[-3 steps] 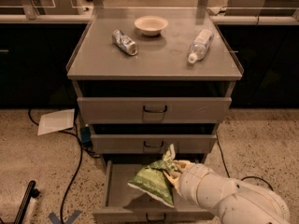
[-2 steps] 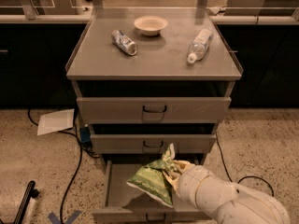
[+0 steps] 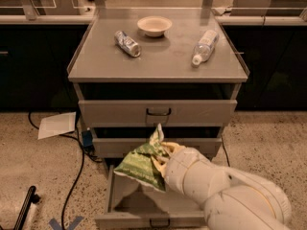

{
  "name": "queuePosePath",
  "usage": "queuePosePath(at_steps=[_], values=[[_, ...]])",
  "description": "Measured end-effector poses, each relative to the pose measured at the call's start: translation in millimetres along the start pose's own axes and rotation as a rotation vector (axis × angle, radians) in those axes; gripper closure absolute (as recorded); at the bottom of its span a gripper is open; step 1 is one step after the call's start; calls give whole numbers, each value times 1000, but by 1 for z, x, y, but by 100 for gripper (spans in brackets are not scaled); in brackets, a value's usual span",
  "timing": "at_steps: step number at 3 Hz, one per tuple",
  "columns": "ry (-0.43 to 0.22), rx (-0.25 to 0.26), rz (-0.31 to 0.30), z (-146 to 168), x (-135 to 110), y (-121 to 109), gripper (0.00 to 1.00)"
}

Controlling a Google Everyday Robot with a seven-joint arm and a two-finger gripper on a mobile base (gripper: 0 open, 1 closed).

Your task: Pick green jalapeno chip bag from bottom drawer and place on counter

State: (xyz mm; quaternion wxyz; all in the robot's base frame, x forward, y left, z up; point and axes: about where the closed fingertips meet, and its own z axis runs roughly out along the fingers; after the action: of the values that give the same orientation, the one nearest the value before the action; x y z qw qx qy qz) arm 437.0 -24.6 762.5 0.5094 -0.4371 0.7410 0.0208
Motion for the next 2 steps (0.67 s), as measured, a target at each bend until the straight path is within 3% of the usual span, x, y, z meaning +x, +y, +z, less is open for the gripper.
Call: queuePosePath(at_steps=[1,2], values=[[-69,68,-104,-10,-69,-25,100],[-135,177,-177,-29,-133,-60,100]])
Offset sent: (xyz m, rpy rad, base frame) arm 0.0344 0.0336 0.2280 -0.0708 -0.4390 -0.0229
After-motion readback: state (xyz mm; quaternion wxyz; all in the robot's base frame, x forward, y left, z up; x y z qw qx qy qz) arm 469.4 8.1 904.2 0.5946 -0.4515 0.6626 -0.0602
